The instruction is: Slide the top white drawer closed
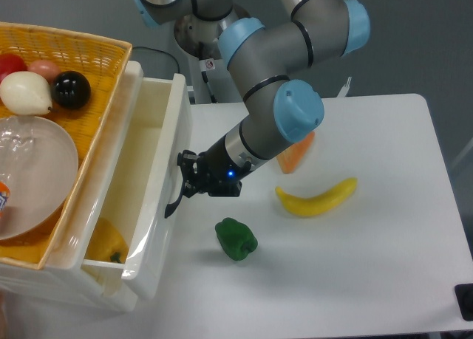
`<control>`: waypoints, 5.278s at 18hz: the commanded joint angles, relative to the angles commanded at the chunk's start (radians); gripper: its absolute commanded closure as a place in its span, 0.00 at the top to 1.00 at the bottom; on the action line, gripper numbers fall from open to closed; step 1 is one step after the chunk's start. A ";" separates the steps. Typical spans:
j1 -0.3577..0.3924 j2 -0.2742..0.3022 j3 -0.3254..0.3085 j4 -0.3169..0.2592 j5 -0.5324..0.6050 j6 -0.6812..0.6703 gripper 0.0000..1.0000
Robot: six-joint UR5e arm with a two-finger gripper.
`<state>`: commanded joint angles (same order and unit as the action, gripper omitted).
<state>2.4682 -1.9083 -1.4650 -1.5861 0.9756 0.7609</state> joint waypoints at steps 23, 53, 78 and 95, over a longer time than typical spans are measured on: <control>-0.057 0.000 -0.003 0.008 -0.008 -0.052 0.06; 0.015 0.006 -0.008 0.052 0.104 0.060 0.08; -0.052 0.002 -0.028 0.052 0.031 -0.008 0.08; -0.069 0.000 -0.034 0.051 -0.018 -0.012 0.08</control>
<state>2.3991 -1.9083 -1.4987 -1.5355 0.9572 0.7486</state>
